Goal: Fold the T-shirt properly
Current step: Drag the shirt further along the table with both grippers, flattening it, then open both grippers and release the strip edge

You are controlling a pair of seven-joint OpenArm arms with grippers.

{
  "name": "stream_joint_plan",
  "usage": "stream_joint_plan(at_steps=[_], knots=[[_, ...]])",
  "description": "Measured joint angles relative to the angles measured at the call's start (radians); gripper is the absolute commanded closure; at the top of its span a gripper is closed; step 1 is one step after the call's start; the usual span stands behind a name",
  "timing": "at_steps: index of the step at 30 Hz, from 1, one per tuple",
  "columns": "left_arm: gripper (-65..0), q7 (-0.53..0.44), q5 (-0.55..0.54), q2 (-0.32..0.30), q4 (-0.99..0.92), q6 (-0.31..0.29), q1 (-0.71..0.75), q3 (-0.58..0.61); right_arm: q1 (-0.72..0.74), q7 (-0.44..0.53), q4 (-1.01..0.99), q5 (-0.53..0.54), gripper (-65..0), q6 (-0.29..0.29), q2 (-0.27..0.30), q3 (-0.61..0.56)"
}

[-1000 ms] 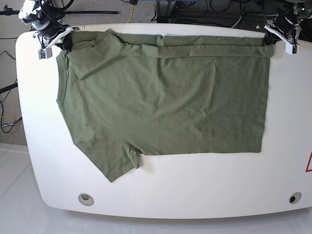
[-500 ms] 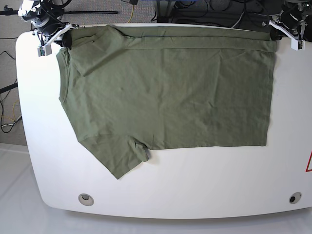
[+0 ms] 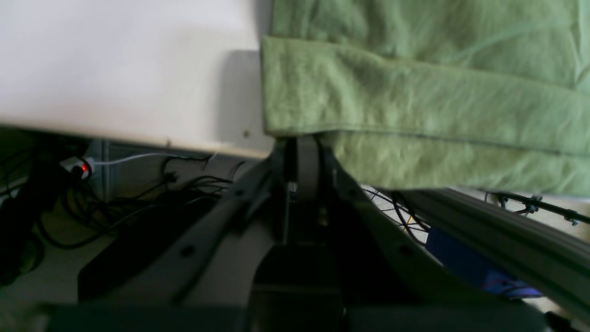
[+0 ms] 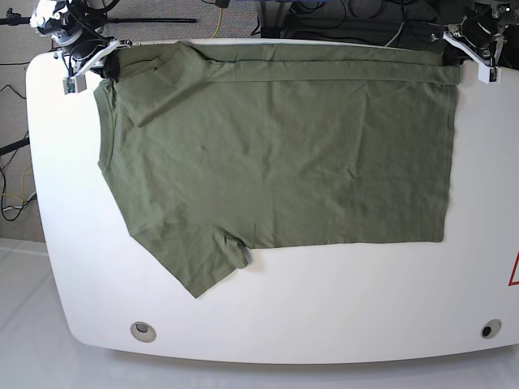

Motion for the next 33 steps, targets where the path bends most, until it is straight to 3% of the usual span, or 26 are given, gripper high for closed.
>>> stream_joint_plan(at_steps=[4,14,22,33], knots=[[-23.1,0.008,-0.001,-0.001,0.006,0.0,-0.008,0.002,0.0,-0.001,0.005,-0.008,-12.0,0.0,-0.002,0.0],[-28.4,0.015,0.0,-0.002,-0.002,0.0,-0.022,-0.01,-0.001,0.01,0.011,-0.012,-25.3,0.0,-0.004,-0.002],[-30.1,0.016,-0.004,-0.003,0.022,-0.001,-0.021,-0.011,-0.003,0.008,0.023,-0.015,-29.8,0.0,-0.005,-0.002],[-29.8,0.029,-0.004,-0.006,0.103,0.0,-0.053,-0.09,-0.003,-0.061,0.071,-0.04,-30.5,-0.008,-0.007,0.024]])
